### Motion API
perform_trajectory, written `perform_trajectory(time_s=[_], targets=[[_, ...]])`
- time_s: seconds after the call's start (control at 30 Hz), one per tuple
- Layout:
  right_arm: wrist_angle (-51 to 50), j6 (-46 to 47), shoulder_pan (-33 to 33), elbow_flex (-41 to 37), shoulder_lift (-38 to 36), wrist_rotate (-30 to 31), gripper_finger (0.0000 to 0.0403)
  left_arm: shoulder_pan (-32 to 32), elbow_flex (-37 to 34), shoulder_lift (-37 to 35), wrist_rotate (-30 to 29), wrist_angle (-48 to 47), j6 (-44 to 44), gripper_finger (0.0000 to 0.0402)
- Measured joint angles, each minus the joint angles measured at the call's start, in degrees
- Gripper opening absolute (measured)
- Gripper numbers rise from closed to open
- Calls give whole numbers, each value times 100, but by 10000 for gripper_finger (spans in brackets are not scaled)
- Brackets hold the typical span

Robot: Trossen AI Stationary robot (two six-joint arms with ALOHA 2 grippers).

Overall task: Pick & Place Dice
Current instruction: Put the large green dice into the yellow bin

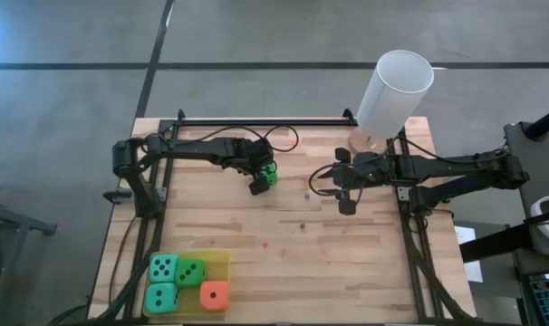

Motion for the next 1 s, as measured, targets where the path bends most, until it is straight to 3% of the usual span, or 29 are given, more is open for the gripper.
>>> perform_trajectory(time_s=[0.53, 0.83, 1.0], targets=[[2, 0, -1, 0, 0, 1, 180, -232, 32, -308, -61, -113, 9, 368], [2, 0, 0, 0, 0, 0, 180, -212, 45, -293, 28, -8, 310, 396], [2, 0, 0, 0, 0, 1, 180, -208, 605, -284, 42, -577, 165, 399]])
